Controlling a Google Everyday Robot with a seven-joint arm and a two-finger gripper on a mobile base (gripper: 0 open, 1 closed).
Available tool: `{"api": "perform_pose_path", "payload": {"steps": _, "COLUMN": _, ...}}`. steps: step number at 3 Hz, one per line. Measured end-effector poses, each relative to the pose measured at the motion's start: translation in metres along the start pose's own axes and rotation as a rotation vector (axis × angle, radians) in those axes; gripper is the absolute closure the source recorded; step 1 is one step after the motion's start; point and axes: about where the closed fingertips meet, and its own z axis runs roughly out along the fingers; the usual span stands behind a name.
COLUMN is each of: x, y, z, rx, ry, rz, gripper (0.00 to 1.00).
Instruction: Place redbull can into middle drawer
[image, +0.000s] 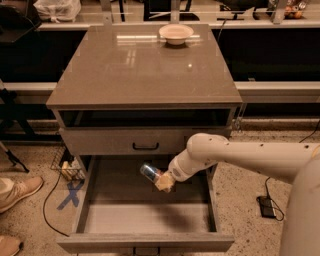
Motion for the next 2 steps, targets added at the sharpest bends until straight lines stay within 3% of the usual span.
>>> {"api": "perform_pose_path", "payload": {"steps": 1, "x": -0.003, "y": -0.014, "z": 0.048, "rx": -0.021, "ry": -0.029, "rz": 0.051, "gripper": 0.59}}
{"api": "perform_pose_path", "payload": {"steps": 2, "x": 0.009, "y": -0.021, "z": 0.086, "rx": -0.051, "ry": -0.031, "rz": 0.111, "gripper": 0.34}}
